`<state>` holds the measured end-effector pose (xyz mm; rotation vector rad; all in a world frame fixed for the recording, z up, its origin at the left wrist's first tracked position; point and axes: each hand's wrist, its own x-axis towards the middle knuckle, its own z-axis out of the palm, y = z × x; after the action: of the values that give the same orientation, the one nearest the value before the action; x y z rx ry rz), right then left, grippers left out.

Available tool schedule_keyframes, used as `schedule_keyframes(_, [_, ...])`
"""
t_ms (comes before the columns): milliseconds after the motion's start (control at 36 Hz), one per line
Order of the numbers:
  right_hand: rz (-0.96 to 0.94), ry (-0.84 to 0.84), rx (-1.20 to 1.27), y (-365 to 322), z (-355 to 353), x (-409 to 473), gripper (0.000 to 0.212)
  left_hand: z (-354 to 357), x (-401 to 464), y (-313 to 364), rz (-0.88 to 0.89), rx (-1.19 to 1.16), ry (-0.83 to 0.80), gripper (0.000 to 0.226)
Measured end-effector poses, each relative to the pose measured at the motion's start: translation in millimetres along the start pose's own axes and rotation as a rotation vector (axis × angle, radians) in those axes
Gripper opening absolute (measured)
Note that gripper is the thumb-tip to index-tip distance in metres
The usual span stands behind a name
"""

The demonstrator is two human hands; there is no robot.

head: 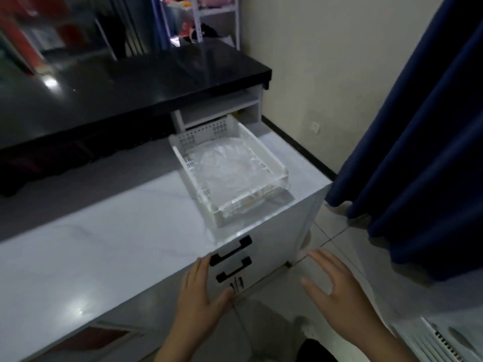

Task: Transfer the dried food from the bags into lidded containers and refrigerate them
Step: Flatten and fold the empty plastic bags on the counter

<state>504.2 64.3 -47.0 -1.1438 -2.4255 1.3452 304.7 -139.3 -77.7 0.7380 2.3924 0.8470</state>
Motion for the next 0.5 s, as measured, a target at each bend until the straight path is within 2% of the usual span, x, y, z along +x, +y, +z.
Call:
schedule_keyframes(111, [-0.058, 0.0, -0.008, -20.8, -0.8, 43.4, 0.05, -13.0, 21.0, -2.6, -0.035, -0.082, 0.044, 0.083])
schedule_keyframes(278, [-0.266, -0.008, 0.1, -59.9, -4.6, 116.1, 0.048, -41.0, 58.5, 18.0, -0.069, -0.223, 0.188, 0.074])
schedule_keyframes(417, [-0.281, -0.093, 0.091, -91.1, -12.9, 186.9, 0.047, -78.3, 114.7, 48.3, -0.063, -0.192, 0.273, 0.068])
schedule_keyframes(500, [-0.28, -0.218, -0.067, -103.7, -15.1, 231.7, 0.053, -99.2, 161.2, 70.8, -0.019, -0.074, 0.271, 0.059])
